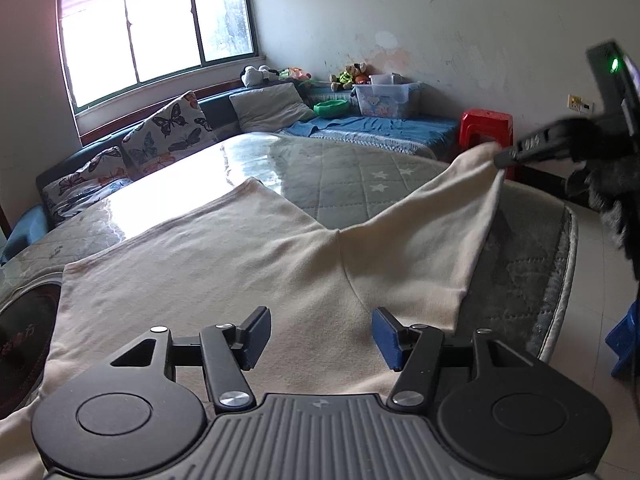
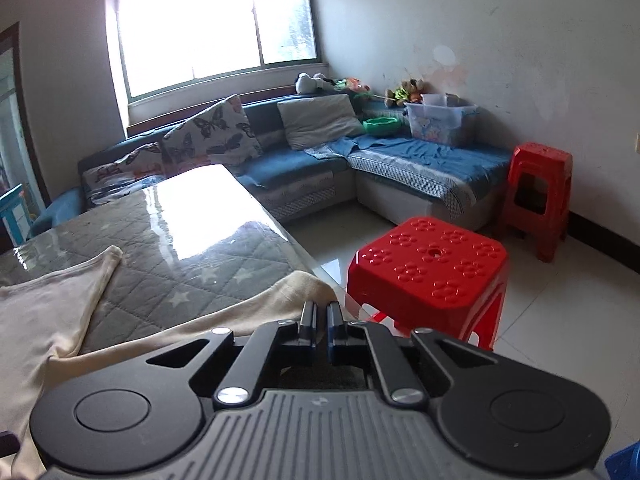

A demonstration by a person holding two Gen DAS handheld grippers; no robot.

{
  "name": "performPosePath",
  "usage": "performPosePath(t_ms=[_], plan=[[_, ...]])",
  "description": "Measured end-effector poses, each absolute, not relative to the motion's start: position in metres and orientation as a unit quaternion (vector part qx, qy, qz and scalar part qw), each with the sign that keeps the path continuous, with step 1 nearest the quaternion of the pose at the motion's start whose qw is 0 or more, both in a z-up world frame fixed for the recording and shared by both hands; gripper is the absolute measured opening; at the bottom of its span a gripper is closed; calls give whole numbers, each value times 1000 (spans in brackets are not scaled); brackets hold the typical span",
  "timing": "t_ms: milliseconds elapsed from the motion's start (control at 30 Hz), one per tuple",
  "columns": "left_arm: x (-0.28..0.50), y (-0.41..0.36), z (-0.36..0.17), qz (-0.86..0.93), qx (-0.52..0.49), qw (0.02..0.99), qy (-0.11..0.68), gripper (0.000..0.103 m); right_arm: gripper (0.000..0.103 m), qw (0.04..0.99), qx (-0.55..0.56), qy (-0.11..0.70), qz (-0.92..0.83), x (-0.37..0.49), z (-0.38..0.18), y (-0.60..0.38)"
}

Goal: Fold clothes

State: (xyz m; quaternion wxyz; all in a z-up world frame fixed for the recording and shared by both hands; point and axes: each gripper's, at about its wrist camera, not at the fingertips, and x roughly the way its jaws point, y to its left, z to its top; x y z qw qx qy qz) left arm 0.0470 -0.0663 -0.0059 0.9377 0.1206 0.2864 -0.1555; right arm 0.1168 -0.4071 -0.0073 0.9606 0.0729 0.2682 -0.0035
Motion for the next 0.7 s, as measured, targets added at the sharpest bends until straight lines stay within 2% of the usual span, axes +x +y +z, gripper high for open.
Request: performPosePath(t_ms=[300,700], plan=[[45,-57,-1,-155,108,943,275,63,4,972,66,218,51,101,49,-392],[25,12,12,-72,49,961,264,67,4,963,-3,165,215,74,117,-286]])
